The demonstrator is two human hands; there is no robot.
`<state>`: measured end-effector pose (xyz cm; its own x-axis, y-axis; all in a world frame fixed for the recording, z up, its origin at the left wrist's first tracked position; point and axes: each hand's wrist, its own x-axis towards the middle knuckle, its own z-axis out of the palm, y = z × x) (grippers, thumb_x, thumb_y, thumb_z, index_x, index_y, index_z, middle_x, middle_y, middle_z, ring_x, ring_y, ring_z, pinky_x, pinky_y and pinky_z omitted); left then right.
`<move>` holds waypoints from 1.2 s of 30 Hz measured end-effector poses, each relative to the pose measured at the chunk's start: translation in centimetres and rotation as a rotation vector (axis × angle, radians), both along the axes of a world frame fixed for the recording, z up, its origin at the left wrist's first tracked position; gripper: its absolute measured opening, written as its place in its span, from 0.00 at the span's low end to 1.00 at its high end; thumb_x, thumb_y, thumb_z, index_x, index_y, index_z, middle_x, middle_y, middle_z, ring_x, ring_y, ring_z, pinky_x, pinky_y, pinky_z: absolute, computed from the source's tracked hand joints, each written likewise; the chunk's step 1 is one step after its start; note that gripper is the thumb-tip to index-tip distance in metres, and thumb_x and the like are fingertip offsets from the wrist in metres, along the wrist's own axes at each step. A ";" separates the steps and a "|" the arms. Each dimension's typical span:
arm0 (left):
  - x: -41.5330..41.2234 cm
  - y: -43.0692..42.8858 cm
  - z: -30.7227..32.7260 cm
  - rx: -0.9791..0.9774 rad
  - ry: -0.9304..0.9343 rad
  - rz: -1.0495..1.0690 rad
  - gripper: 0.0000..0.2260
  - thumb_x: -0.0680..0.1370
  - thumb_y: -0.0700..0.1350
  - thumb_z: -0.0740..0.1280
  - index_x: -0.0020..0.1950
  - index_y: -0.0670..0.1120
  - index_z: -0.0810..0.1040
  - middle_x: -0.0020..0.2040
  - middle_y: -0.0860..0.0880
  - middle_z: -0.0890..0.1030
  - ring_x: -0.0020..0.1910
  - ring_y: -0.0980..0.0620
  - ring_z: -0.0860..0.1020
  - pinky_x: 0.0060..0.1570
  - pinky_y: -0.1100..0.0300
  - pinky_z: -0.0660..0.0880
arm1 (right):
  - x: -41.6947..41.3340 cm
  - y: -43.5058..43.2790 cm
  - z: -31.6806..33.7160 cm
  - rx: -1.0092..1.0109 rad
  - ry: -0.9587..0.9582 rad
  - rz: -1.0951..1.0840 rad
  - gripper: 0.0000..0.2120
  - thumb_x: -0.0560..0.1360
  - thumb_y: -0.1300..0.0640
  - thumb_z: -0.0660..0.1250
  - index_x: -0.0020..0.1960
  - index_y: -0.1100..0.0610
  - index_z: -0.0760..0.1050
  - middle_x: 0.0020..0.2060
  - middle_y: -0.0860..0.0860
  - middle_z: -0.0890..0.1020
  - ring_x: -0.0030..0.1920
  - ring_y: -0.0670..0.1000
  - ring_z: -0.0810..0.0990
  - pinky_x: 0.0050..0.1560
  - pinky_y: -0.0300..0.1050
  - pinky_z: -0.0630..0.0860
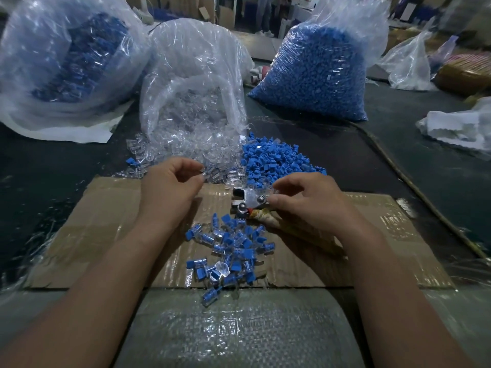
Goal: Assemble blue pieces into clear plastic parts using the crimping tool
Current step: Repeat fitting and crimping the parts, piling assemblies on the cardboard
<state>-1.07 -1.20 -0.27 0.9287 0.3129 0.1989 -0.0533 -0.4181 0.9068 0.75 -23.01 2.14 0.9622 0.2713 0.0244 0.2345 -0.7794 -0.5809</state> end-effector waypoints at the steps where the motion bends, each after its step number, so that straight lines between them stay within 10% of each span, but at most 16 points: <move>1: 0.1 0.0 -0.1 0.014 0.004 0.010 0.09 0.73 0.36 0.68 0.51 0.47 0.79 0.40 0.55 0.78 0.41 0.60 0.76 0.44 0.67 0.72 | 0.1 0.1 0.0 0.006 -0.031 -0.018 0.14 0.70 0.45 0.70 0.54 0.49 0.78 0.39 0.36 0.75 0.43 0.37 0.74 0.42 0.33 0.69; 16: 3.0 -0.6 0.1 0.432 0.215 -0.036 0.05 0.73 0.45 0.70 0.49 0.49 0.78 0.48 0.50 0.79 0.48 0.52 0.74 0.54 0.51 0.73 | 0.9 -0.4 -0.8 0.010 -0.191 -0.150 0.06 0.74 0.53 0.68 0.48 0.53 0.81 0.35 0.39 0.76 0.38 0.37 0.73 0.40 0.33 0.68; 23: 2.0 -0.1 0.6 0.166 0.080 0.011 0.03 0.75 0.42 0.67 0.42 0.48 0.77 0.37 0.56 0.76 0.36 0.61 0.76 0.36 0.67 0.70 | 1.2 -0.7 -0.9 0.002 -0.194 -0.146 0.06 0.74 0.54 0.67 0.49 0.54 0.81 0.33 0.36 0.73 0.37 0.36 0.72 0.38 0.29 0.66; 30: -0.6 0.0 0.9 -0.590 0.198 -0.114 0.07 0.76 0.36 0.63 0.46 0.44 0.79 0.39 0.46 0.81 0.32 0.54 0.80 0.34 0.59 0.79 | 1.5 -1.0 -1.2 0.016 -0.192 -0.184 0.06 0.74 0.54 0.68 0.47 0.53 0.81 0.33 0.37 0.74 0.37 0.36 0.73 0.39 0.32 0.69; 36: -0.3 -0.1 1.4 -0.654 0.296 -0.238 0.09 0.64 0.41 0.69 0.44 0.44 0.81 0.38 0.45 0.80 0.33 0.49 0.77 0.31 0.60 0.78 | 2.1 -1.6 -1.7 0.021 -0.211 -0.256 0.05 0.74 0.54 0.68 0.48 0.53 0.81 0.35 0.39 0.75 0.37 0.37 0.72 0.44 0.37 0.68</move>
